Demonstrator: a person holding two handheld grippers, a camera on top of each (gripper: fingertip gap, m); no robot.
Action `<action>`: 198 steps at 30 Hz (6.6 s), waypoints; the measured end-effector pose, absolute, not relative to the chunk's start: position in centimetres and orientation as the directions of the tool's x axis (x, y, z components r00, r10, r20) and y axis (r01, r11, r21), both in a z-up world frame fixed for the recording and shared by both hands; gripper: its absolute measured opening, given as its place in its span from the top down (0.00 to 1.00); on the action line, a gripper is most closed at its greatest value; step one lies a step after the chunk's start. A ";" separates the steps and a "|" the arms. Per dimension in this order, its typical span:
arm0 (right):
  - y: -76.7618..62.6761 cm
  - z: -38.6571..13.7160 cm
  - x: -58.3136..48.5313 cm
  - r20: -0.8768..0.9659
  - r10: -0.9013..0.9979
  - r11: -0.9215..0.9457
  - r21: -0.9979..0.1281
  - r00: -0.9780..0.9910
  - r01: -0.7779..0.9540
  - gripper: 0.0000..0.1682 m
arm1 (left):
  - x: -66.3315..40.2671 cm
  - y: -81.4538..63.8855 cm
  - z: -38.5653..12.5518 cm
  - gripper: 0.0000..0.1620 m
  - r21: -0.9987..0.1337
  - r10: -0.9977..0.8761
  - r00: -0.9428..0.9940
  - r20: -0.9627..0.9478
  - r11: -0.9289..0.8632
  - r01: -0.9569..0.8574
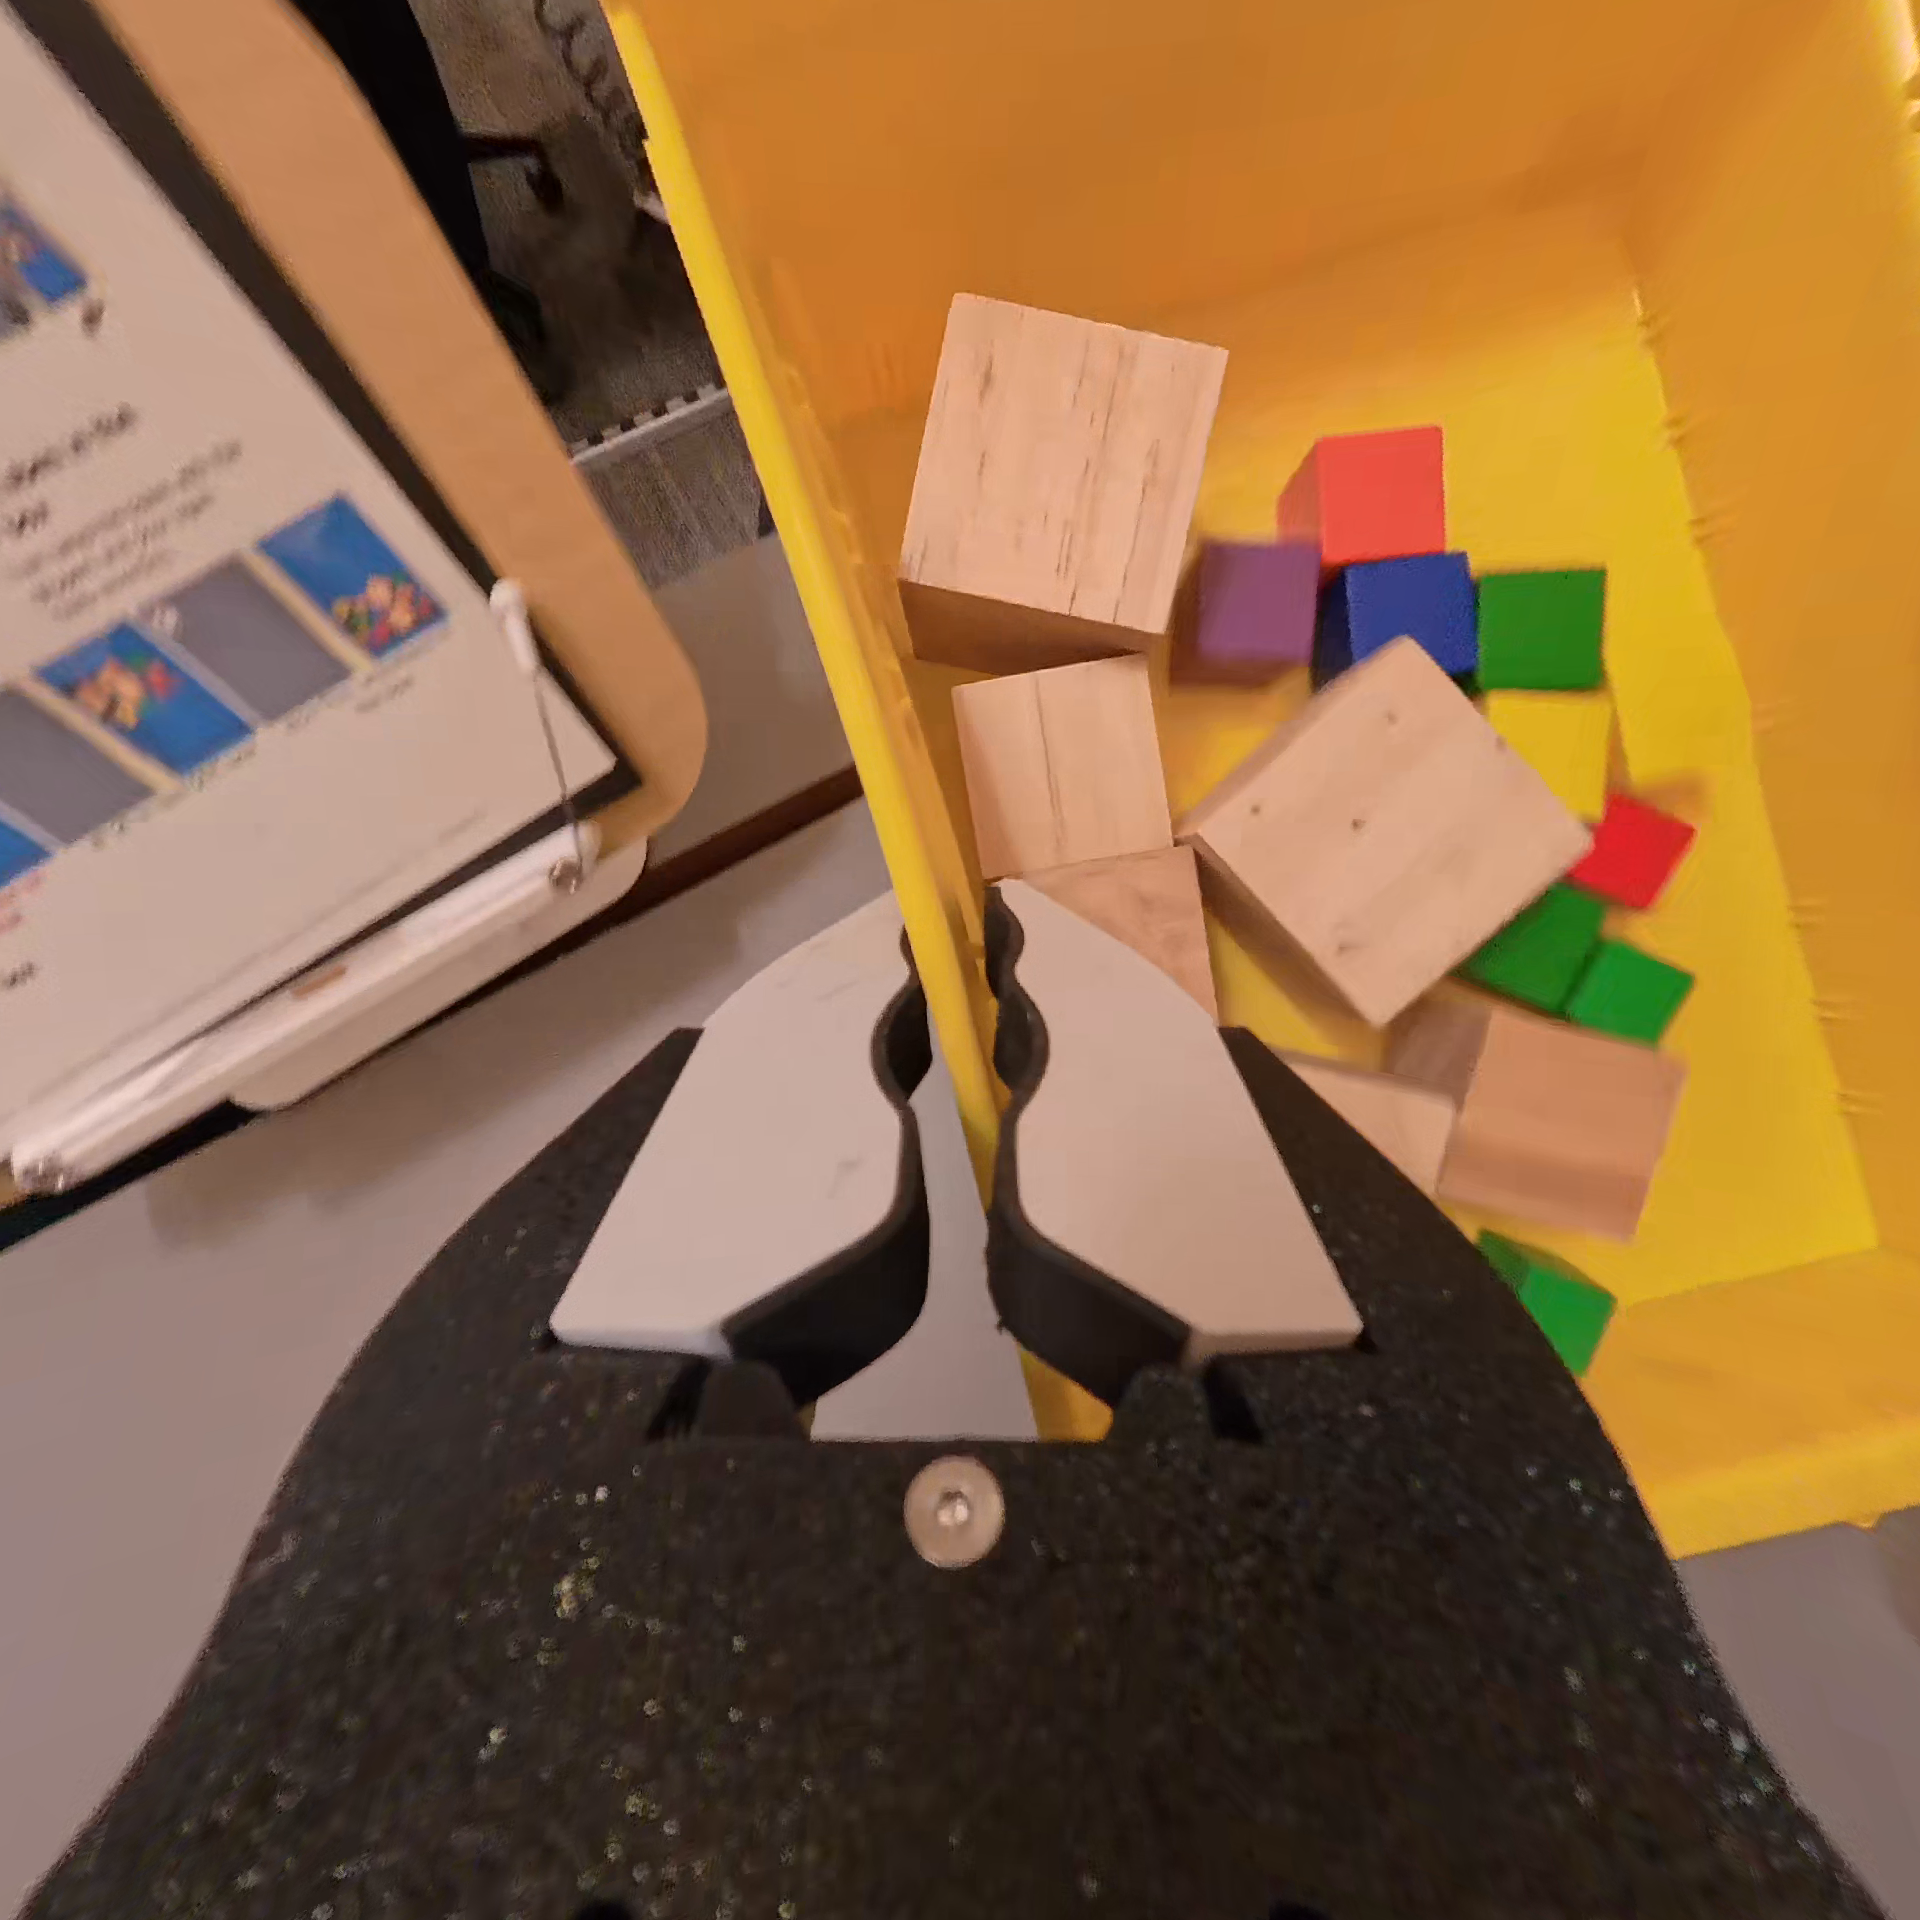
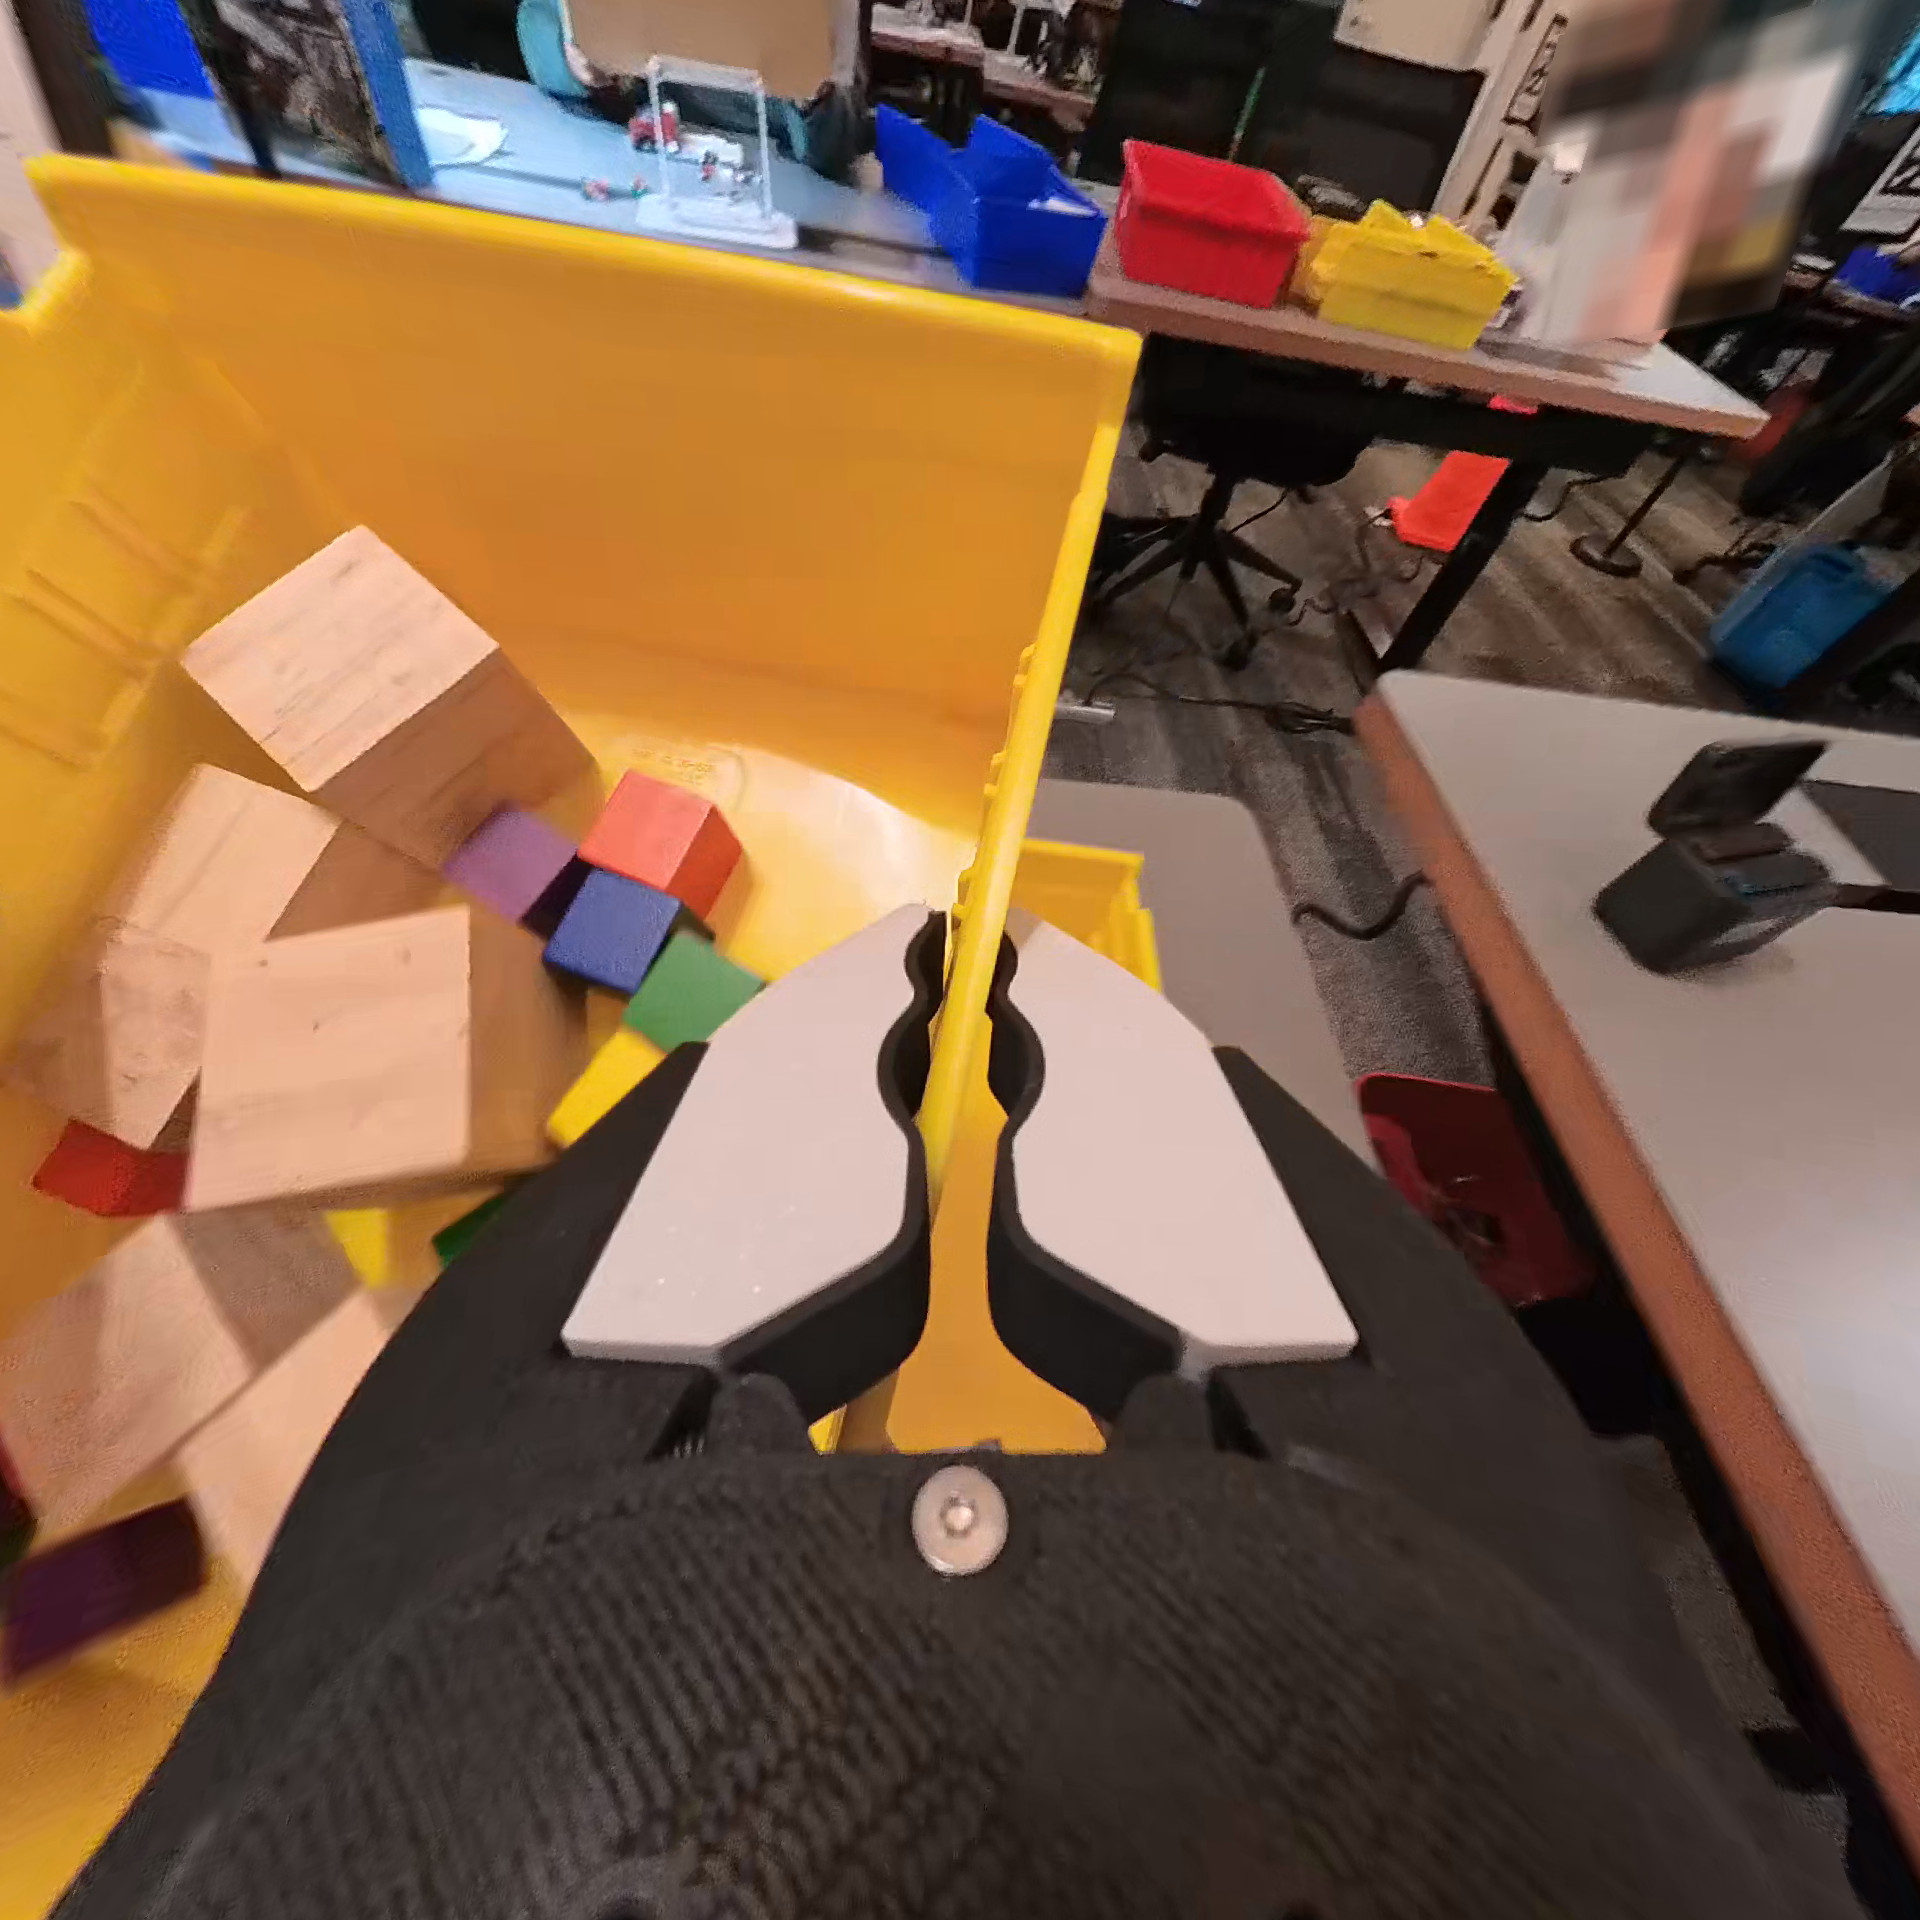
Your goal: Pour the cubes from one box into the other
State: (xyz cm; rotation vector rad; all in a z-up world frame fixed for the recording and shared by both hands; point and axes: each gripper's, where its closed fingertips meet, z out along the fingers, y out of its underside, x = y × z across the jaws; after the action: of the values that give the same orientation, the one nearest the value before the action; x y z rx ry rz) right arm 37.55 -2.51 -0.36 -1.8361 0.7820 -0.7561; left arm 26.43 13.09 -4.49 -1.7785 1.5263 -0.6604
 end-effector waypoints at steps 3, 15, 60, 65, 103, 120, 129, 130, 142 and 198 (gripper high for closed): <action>-4.0 1.6 41.6 0.171 -0.802 -0.295 -0.946 0.572 -0.131 0.96 | 30.7 11.8 -2.7 0.96 -0.809 -0.980 0.185 -0.075 -0.049 -0.586; -6.2 1.4 51.7 0.134 -0.848 -0.150 -0.989 0.512 0.009 0.97 | 42.7 10.6 -2.8 0.96 -0.900 -0.982 0.181 -0.057 -0.028 -0.435; -7.9 2.1 49.8 0.118 -0.941 0.041 -0.890 0.316 0.454 0.96 | 46.1 10.6 -2.3 0.97 -0.994 -0.987 0.123 -0.101 0.094 -0.063; -7.7 3.6 49.2 0.150 -0.935 0.037 -0.859 0.321 0.510 0.96 | 45.6 10.7 -1.6 0.97 -0.999 -0.992 0.124 -0.034 0.036 0.016; -8.7 4.1 48.0 0.007 -0.919 0.195 -0.860 0.394 0.471 0.97 | 43.7 10.4 1.1 0.97 -0.992 -0.991 0.136 0.003 0.014 0.123; -8.2 4.2 43.5 0.169 -0.944 0.069 -0.741 0.285 0.668 0.94 | 44.7 10.3 -1.9 0.99 -0.987 -0.995 -0.052 0.081 -0.088 0.138; -9.0 3.3 42.5 0.147 -0.955 0.066 -0.741 0.257 0.668 0.94 | 45.3 9.4 -2.5 0.98 -0.992 -0.991 -0.124 0.043 -0.057 0.115; -8.9 3.5 42.3 0.163 -0.954 0.055 -0.728 0.252 0.683 0.93 | 45.2 9.3 -2.3 0.98 -0.989 -0.991 -0.127 0.028 -0.046 0.138; -8.7 3.1 42.9 0.181 -0.956 0.016 -0.757 0.233 0.654 0.94 | 45.7 9.4 -3.5 0.98 -0.995 -0.990 -0.136 0.048 -0.059 0.080; -8.3 5.2 41.5 0.179 -0.940 0.098 -0.677 0.292 0.729 0.92 | 44.1 10.0 -0.5 0.98 -0.969 -0.984 -0.179 -0.006 -0.039 0.244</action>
State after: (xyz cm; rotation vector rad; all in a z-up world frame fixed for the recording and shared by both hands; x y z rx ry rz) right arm 41.48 -8.34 5.22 -0.7642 0.3345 -1.2691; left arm 44.06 10.04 -0.48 -0.9436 1.1390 -1.4584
